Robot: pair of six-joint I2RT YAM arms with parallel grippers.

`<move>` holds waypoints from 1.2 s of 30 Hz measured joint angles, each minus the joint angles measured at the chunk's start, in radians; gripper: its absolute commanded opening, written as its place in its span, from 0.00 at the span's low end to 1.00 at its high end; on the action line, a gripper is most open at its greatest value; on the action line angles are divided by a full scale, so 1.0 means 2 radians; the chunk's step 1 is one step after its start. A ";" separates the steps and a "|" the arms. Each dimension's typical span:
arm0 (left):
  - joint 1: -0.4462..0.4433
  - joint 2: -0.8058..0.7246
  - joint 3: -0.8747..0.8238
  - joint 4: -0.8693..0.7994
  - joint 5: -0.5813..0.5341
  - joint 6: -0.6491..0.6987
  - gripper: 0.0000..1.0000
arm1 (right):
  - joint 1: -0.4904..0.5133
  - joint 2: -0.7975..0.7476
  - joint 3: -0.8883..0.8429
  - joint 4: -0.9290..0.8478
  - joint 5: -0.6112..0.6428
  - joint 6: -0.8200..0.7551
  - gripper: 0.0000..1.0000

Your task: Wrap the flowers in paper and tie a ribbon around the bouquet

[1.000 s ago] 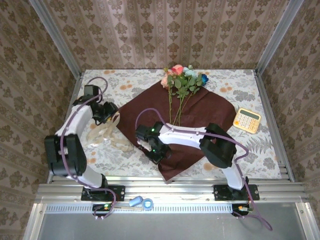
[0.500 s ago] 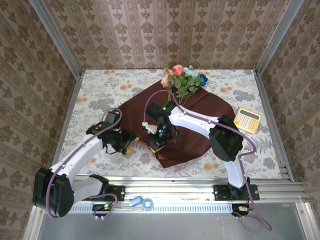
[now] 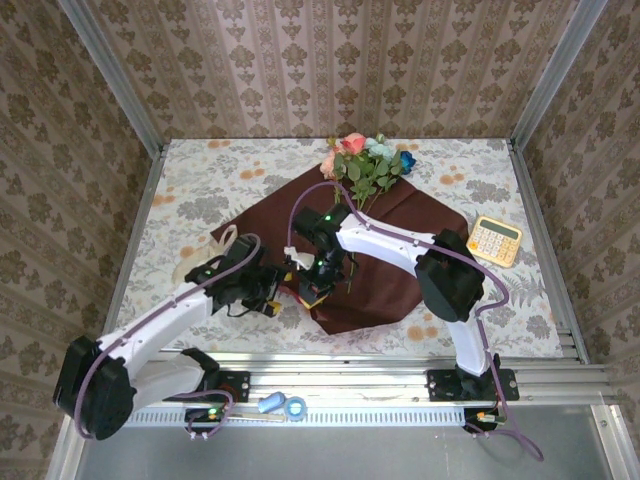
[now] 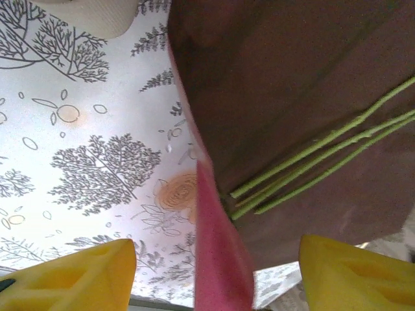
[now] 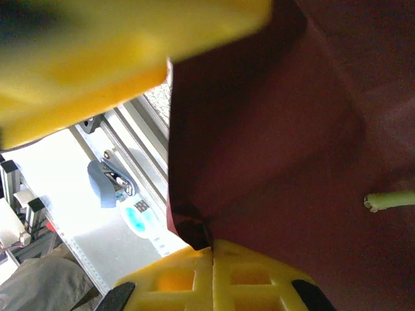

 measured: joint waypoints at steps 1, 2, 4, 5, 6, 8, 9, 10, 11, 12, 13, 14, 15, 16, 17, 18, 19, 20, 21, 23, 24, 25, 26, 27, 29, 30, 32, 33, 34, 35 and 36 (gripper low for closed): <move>0.000 -0.008 -0.003 0.003 -0.002 -0.009 0.66 | 0.000 0.000 -0.004 0.003 0.000 0.001 0.00; 0.000 -0.010 -0.006 0.008 -0.002 -0.016 0.65 | 0.000 0.000 -0.007 0.005 0.000 0.002 0.00; -0.001 -0.002 -0.011 0.019 0.002 -0.024 0.61 | 0.000 0.000 -0.012 0.009 0.000 0.003 0.00; -0.003 0.008 -0.014 0.028 0.005 -0.029 0.59 | -0.001 0.000 -0.015 0.010 0.000 0.004 0.00; -0.006 0.019 -0.016 0.037 0.009 -0.032 0.57 | -0.001 0.000 -0.016 0.011 0.000 0.005 0.00; -0.010 0.046 -0.020 0.055 0.017 -0.038 0.51 | -0.001 0.000 -0.018 0.013 0.000 0.005 0.00; -0.010 0.057 -0.020 0.062 0.019 -0.039 0.48 | -0.001 0.000 -0.019 0.014 0.000 0.005 0.00; -0.011 0.067 -0.020 0.070 0.023 -0.041 0.40 | -0.001 0.000 -0.020 0.016 0.000 0.005 0.03; -0.011 0.073 -0.020 0.077 0.024 -0.043 0.30 | -0.001 0.000 -0.022 0.019 0.000 0.005 0.09; -0.011 0.077 -0.020 0.082 0.026 -0.044 0.23 | -0.002 -0.001 -0.023 0.021 0.000 0.005 0.15; -0.011 0.079 -0.020 0.088 0.026 -0.046 0.12 | -0.003 -0.002 -0.027 0.025 0.002 0.003 0.25; -0.011 0.082 -0.020 0.095 0.028 -0.048 0.03 | -0.004 -0.006 -0.031 0.029 0.004 0.003 0.36; -0.011 0.084 -0.020 0.099 0.030 -0.049 0.00 | -0.005 -0.011 -0.037 0.034 0.007 0.003 0.43; -0.010 0.086 -0.020 0.102 0.031 -0.049 0.00 | -0.007 -0.019 -0.045 0.040 0.010 0.002 0.48; -0.010 0.088 -0.020 0.105 0.032 -0.050 0.00 | -0.010 -0.029 -0.053 0.047 0.014 0.002 0.50; -0.009 0.088 -0.020 0.107 0.032 -0.051 0.00 | -0.014 -0.042 -0.062 0.056 0.019 0.002 0.52; -0.007 0.088 -0.021 0.109 0.033 -0.051 0.00 | -0.019 -0.060 -0.075 0.069 0.023 0.002 0.53; -0.004 0.088 -0.021 0.111 0.034 -0.051 0.00 | -0.027 -0.083 -0.091 0.083 0.026 0.001 0.54; 0.000 0.088 -0.022 0.112 0.035 -0.051 0.00 | -0.033 -0.105 -0.106 0.097 0.029 0.000 0.55; 0.012 0.088 -0.027 0.119 0.036 -0.051 0.00 | -0.050 -0.164 -0.142 0.127 0.035 -0.002 0.56; 0.017 0.089 -0.029 0.124 0.037 -0.051 0.00 | -0.057 -0.193 -0.160 0.143 0.037 -0.003 0.56; 0.022 0.089 -0.033 0.129 0.038 -0.053 0.00 | -0.066 -0.222 -0.180 0.164 0.037 -0.006 0.58; 0.027 0.091 -0.036 0.135 0.039 -0.054 0.00 | -0.075 -0.253 -0.204 0.186 0.037 -0.011 0.60; 0.031 0.093 -0.038 0.138 0.040 -0.055 0.00 | -0.082 -0.278 -0.226 0.206 0.037 -0.015 0.64; 0.037 0.101 -0.039 0.149 0.043 -0.058 0.00 | -0.090 -0.333 -0.282 0.251 0.040 -0.029 0.75; 0.039 0.104 -0.039 0.154 0.044 -0.059 0.00 | -0.091 -0.360 -0.310 0.270 0.043 -0.039 0.77; 0.042 0.112 -0.039 0.165 0.046 -0.060 0.00 | -0.090 -0.411 -0.360 0.294 0.047 -0.066 0.80; 0.043 0.114 -0.039 0.169 0.048 -0.060 0.00 | -0.089 -0.431 -0.376 0.301 0.048 -0.079 0.81; 0.044 0.117 -0.039 0.172 0.049 -0.060 0.00 | -0.088 -0.452 -0.393 0.306 0.049 -0.096 0.83; 0.046 0.119 -0.039 0.174 0.050 -0.060 0.00 | -0.086 -0.470 -0.406 0.309 0.051 -0.113 0.83; 0.047 0.121 -0.039 0.175 0.051 -0.060 0.00 | -0.085 -0.482 -0.415 0.309 0.054 -0.127 0.85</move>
